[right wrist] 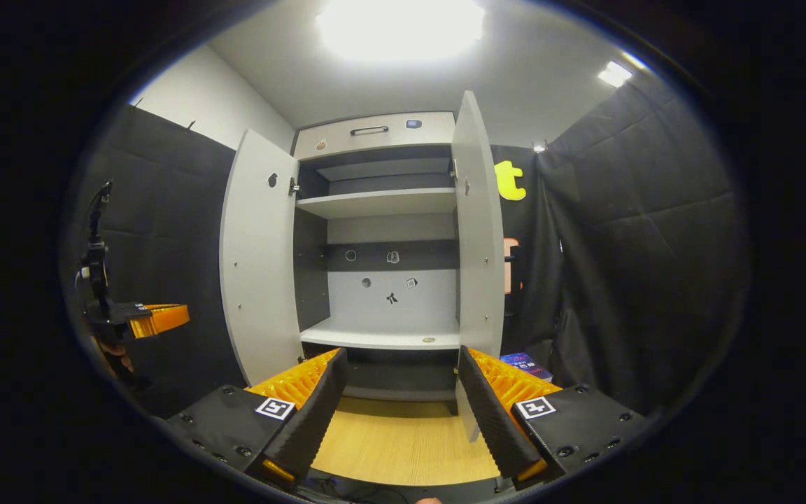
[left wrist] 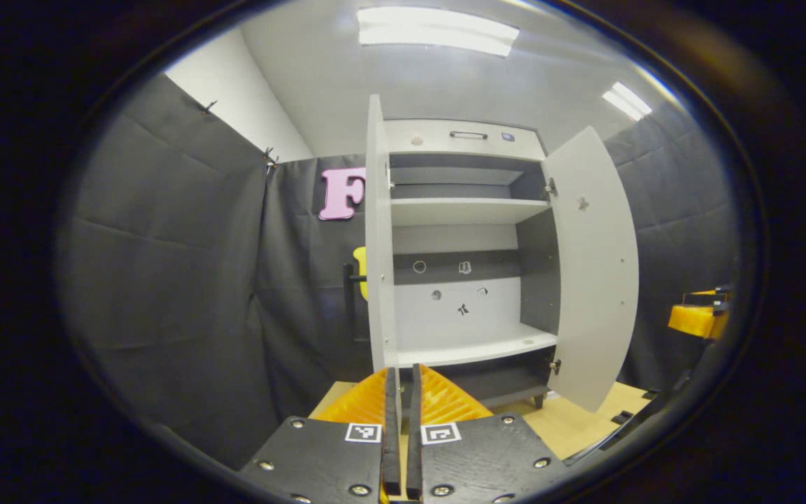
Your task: Open the right door of the double-door shoe cabinet with the right hand, and open the left door with the left hand.
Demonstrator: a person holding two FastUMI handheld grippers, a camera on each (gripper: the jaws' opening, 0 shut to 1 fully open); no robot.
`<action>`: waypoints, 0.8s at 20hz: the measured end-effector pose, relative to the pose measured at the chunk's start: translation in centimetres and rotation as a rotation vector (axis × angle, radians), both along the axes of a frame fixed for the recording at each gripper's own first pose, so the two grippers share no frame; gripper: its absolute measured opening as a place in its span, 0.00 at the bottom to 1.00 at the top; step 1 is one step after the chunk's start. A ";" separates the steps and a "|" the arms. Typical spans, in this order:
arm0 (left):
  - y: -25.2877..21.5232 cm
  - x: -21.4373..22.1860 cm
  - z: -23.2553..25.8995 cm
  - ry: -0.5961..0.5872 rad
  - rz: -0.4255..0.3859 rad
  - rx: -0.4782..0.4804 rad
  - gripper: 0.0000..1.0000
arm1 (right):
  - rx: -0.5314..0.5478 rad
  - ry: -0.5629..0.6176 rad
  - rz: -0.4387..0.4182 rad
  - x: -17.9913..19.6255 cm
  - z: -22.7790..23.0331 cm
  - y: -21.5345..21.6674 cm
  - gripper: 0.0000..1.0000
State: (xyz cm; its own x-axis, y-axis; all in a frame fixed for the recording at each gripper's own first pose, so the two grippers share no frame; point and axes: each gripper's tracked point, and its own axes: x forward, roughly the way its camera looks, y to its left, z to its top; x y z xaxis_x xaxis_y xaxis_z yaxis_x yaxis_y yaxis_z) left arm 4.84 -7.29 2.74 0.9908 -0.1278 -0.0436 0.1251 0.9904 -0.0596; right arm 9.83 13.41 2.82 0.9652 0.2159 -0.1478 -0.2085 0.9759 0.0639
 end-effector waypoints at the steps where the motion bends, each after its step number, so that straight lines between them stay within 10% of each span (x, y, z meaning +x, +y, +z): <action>1: 0.0 -0.9 -0.4 0.005 0.005 -0.004 0.04 | 0.005 0.000 0.003 0.0 0.0 0.0 0.99; 10: 1.6 -3.7 -1.0 0.016 0.085 -0.007 0.04 | 0.028 -0.010 0.005 0.1 0.1 -0.4 0.98; 16: 1.4 -4.2 -1.3 0.018 0.105 -0.016 0.37 | 0.028 -0.018 -0.006 0.2 0.1 -0.8 0.98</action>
State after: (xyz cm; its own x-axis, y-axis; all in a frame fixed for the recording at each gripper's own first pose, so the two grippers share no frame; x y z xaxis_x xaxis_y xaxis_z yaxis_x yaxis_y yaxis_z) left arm 0.61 -5.92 1.44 0.9979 -0.0245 -0.0604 0.0198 0.9968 -0.0773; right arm 10.01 12.57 2.89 0.9688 0.2143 -0.1243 -0.2045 0.9750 0.0874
